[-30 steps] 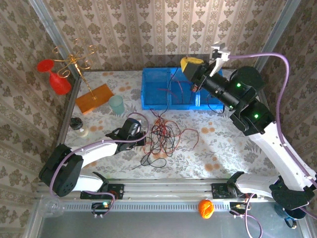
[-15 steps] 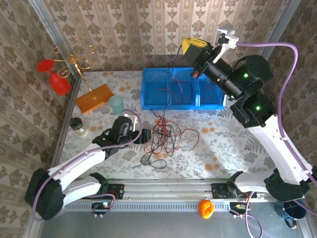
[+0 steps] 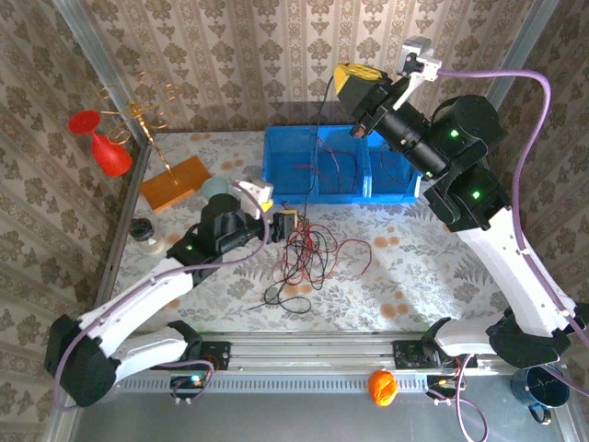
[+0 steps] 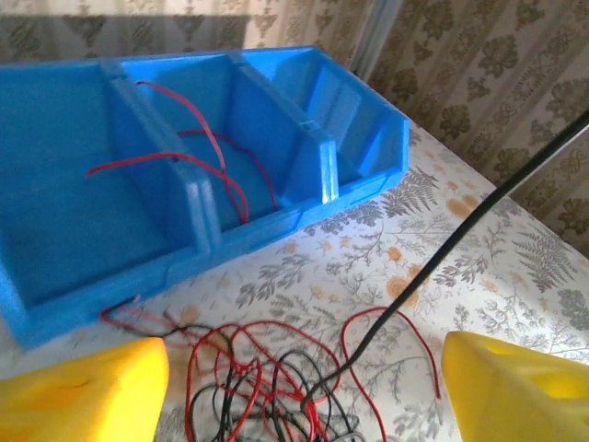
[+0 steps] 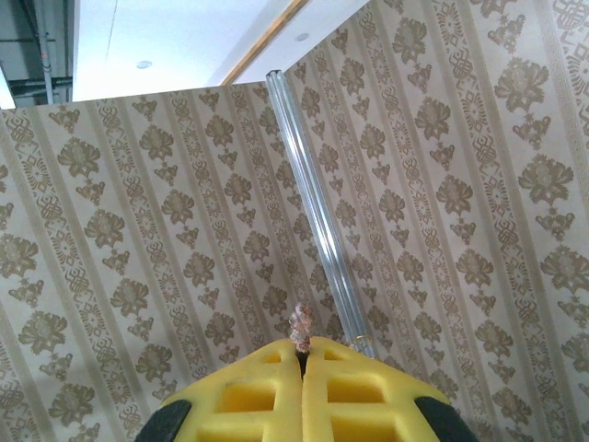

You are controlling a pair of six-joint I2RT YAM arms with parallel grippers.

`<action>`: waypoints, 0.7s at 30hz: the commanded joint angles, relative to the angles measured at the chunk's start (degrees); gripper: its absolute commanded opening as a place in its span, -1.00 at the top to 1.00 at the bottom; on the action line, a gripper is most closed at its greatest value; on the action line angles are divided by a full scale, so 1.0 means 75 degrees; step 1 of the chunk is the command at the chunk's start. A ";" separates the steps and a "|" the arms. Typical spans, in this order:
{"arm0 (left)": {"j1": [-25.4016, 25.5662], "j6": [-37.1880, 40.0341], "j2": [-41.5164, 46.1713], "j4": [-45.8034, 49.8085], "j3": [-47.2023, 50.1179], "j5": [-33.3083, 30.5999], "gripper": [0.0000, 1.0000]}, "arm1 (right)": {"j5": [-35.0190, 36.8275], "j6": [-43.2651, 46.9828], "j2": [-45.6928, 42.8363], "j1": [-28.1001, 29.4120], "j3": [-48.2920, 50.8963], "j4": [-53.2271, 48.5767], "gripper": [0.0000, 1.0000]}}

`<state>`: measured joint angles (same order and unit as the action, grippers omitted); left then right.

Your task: Untangle the cables

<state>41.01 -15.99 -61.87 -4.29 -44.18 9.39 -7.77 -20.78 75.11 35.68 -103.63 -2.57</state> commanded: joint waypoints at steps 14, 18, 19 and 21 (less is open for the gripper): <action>0.0309 0.0383 -0.1557 -0.1796 -0.0837 -0.0012 1.00 | 0.0743 0.0148 -0.0583 0.0038 0.0759 -0.1059 0.97; 0.0273 0.0445 -0.1031 -0.0564 -0.1533 -0.0373 1.00 | 0.1459 0.0079 -0.1134 -0.0118 0.2305 -0.1471 0.05; 0.0262 0.0427 -0.0903 -0.0361 -0.1709 -0.0380 1.00 | 0.1587 0.0058 -0.1286 -0.0184 0.2802 -0.1559 -0.05; 0.0234 0.0325 -0.0696 -0.0006 -0.2066 -0.0391 1.00 | 0.1576 0.0018 -0.1566 -0.0292 0.3662 -0.1654 -0.23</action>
<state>43.29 -13.74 -70.63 -8.40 -55.05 8.05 0.10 -20.73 64.82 34.44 -82.54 -11.00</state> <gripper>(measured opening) 0.059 0.597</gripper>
